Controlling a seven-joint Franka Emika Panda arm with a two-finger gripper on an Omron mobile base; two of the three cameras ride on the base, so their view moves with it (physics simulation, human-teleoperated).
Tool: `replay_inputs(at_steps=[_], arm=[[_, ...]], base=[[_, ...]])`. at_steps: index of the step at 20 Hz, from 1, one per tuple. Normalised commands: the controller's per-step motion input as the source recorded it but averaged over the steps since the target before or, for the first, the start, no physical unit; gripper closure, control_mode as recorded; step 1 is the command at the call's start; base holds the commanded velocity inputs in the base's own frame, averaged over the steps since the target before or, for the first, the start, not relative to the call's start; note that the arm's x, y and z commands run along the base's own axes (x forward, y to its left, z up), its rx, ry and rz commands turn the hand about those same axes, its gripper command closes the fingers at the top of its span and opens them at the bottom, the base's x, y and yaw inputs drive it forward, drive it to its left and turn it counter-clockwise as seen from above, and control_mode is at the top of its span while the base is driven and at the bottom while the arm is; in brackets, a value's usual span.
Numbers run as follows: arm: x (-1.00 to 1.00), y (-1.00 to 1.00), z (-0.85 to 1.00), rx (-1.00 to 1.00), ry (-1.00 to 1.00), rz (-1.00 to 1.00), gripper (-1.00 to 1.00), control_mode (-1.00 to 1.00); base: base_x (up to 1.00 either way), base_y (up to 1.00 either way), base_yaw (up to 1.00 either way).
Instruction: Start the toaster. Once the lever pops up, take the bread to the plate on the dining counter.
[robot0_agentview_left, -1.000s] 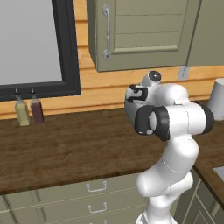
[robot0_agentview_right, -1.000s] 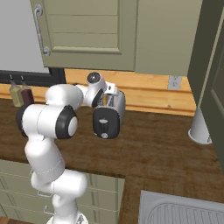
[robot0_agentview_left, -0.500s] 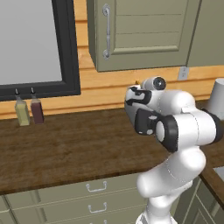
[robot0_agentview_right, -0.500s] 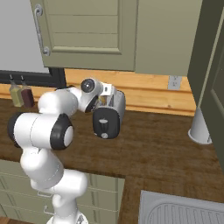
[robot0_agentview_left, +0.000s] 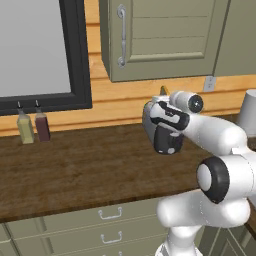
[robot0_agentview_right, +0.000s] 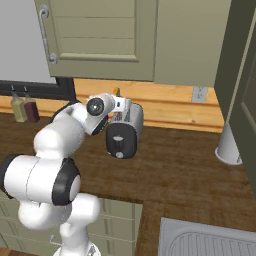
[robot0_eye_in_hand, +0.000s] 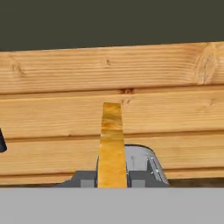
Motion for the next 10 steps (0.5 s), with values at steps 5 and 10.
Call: replay_inputs(at_steps=[5, 10], arm=[[-0.71, 0.0, 0.57, 0.02, 0.05, -0.01, 1.0, -1.0], [-0.76, 0.0, 0.62, 0.0, 0.31, -0.02, 1.0, -1.0]], base=[[0.0, 0.0, 0.0], [0.0, 0.0, 0.0]])
